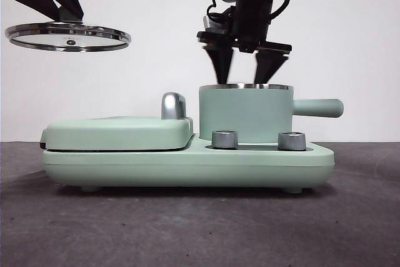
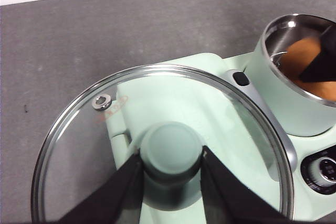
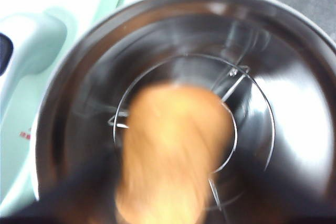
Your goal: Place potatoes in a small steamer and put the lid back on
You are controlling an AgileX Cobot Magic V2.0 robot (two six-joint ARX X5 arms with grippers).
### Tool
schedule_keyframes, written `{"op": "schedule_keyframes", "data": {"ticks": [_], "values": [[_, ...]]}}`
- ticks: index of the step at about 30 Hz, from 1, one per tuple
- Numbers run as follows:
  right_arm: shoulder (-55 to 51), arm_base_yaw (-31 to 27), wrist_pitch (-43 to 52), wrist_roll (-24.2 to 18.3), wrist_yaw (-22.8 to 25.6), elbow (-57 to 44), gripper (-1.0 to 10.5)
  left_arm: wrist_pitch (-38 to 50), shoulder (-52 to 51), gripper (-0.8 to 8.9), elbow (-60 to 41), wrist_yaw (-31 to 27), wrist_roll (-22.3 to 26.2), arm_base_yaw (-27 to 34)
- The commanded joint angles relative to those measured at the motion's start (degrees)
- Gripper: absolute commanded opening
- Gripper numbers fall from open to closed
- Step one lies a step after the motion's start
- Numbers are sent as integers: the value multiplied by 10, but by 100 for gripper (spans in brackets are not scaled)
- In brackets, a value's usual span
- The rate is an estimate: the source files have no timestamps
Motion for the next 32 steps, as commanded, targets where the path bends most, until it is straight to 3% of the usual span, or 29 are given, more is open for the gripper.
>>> {"op": "schedule_keyframes", "data": {"ticks": [1,7,12,22,28,32], "values": [[6,3,-17,0,4,46,546,17,-2,5,10,4,1,-2],[-47,-13,-49,12,-29,102,546,28,30,5,22,4,-3,-24],[-131,-20,-51,-2,-7,65,545,28,82,5,68,4,-3,-52],[-366,-48,-51,-18,-5,-183,545,32,184,5,192,4,-11,-108],[-527,-58,-48,-18,21,-349,546,35,239,6,248,4,-13,-147],[-662,-57,26,-17,6,-468,545,42,272,6,275,4,-14,-168]]}}
